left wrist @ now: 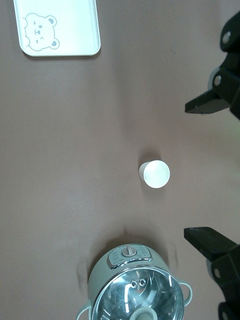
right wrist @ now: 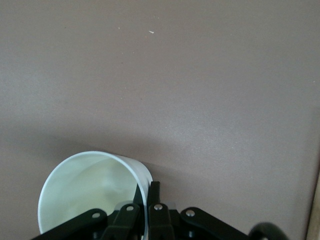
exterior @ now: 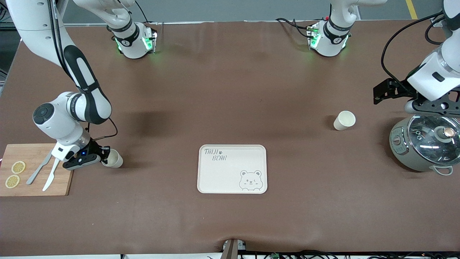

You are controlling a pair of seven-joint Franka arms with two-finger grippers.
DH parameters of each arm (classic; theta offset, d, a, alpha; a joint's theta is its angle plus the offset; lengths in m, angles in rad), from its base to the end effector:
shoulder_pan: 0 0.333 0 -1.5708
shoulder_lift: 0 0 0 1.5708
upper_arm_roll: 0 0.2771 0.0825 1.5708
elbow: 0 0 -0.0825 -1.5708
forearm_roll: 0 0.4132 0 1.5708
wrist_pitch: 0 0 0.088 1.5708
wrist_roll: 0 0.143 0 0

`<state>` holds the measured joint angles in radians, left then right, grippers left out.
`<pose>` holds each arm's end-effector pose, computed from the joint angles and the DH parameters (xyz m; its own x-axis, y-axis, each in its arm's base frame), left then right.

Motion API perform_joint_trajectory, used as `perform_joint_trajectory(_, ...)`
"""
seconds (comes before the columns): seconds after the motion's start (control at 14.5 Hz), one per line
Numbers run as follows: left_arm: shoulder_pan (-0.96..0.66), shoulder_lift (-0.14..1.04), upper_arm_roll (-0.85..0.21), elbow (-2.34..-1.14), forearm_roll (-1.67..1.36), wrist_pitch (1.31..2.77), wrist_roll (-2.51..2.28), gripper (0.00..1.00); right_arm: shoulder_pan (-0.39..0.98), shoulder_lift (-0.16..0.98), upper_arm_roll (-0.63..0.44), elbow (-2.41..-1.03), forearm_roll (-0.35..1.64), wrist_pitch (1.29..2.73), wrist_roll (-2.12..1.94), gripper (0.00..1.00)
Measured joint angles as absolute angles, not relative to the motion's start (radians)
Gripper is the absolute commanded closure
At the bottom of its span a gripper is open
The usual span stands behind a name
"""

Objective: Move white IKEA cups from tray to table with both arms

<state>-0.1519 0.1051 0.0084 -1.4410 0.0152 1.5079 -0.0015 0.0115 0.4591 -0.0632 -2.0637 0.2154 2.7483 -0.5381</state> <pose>0.5987 -0.0844 0.5464 0.9893 -0.1405 -0.0382 -0.1412 -0.9899 -0.0161 0.6199 -0.0392 0.1368 0.9254 0.2964 0.2363 0.2983 -0.9540 0.0284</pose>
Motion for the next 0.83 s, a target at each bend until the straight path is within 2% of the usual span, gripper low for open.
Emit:
perform_joint_trajectory(0.48, -0.152, 0.105, 0.010, -1.437, 0.015, 1.508, -0.002, 0.00, 0.011, 0.459, -0.063, -2.033, 0.219, 2.737, -0.539, 0.00)
perform_joint_trajectory(0.62, -0.152, 0.105, 0.010, -1.437, 0.015, 1.508, -0.003, 0.00, 0.008, 0.455, -0.064, -1.976, 0.220, 2.610, -0.539, 0.00)
perform_joint_trajectory(0.83, -0.152, 0.105, 0.010, -1.437, 0.015, 1.508, -0.003, 0.00, -0.024, 0.420, -0.068, -1.788, 0.220, 2.251, -0.539, 0.00)
